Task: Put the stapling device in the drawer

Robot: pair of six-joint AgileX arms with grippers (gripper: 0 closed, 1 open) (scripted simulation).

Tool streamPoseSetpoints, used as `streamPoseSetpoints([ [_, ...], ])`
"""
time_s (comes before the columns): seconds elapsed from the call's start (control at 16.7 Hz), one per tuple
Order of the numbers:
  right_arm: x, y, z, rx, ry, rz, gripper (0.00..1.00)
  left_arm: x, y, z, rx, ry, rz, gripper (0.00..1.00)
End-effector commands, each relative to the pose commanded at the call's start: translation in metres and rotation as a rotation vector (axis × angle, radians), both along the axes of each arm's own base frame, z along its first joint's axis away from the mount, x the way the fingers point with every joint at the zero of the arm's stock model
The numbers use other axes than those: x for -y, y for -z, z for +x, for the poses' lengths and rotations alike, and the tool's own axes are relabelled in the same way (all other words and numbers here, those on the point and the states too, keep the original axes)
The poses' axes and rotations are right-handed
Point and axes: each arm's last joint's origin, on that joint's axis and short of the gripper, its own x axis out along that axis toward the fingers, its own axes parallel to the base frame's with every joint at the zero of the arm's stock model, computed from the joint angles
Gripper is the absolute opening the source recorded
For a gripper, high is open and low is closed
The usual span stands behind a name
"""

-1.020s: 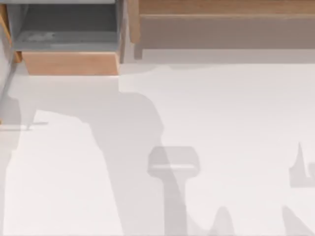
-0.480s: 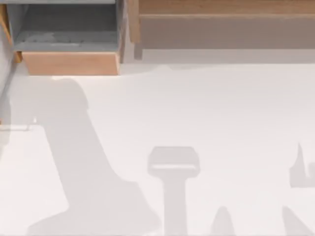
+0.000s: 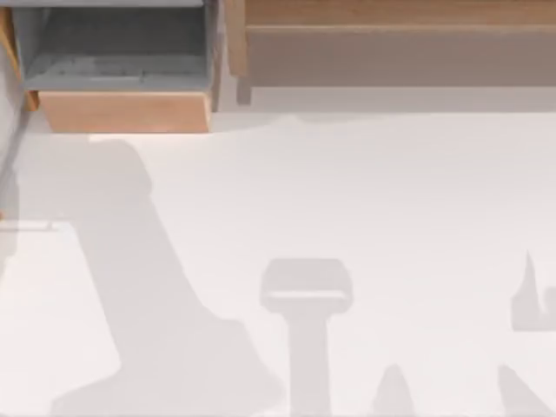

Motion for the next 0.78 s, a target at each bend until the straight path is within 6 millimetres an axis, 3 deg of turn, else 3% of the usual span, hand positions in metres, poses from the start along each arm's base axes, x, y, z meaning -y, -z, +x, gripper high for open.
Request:
streamPoseSetpoints([
  [0.36, 0.0, 0.0, 0.0, 0.0, 0.0, 0.0, 1.0, -0.0004, 0.003, -0.0002, 0.001, -0.001, -0.001, 0.0],
  [0.78, 0.0, 0.0, 0.0, 0.0, 0.0, 0.0, 1.0, -0.0004, 0.003, -0.0002, 0.001, -0.001, -0.001, 0.53],
])
